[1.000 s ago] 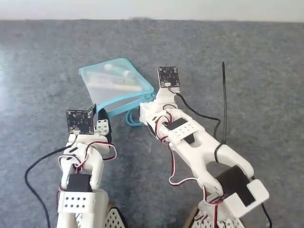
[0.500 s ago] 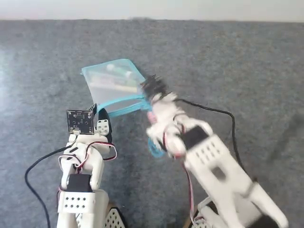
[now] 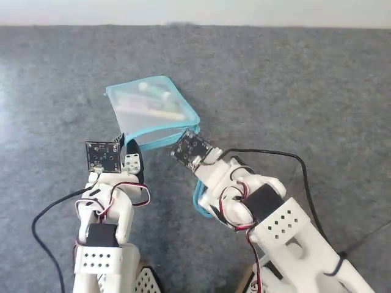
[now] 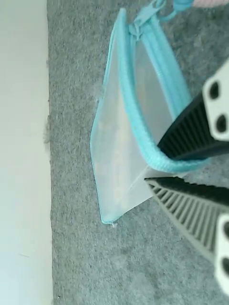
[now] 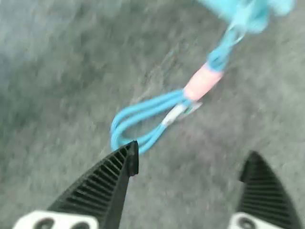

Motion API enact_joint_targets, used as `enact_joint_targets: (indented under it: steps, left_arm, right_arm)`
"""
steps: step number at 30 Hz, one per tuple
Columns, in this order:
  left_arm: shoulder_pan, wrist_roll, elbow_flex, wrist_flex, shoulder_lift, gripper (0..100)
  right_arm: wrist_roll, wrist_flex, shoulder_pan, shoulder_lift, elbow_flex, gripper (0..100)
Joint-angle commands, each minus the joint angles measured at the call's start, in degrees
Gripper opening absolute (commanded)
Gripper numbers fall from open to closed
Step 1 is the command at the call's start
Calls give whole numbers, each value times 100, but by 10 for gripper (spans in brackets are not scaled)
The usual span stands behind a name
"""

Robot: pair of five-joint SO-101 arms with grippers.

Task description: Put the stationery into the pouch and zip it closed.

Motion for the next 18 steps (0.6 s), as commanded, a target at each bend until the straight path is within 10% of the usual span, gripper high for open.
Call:
enact_joint_targets:
  steps: [1, 18]
  left_arm:
    - [79, 79, -119, -167, -44, 11]
    - [79, 79, -119, -167, -44, 11]
  right_arm:
    - [79, -127, -13, -171, -53, 370]
    - [-1222, -2510, 233, 1798, -88, 368]
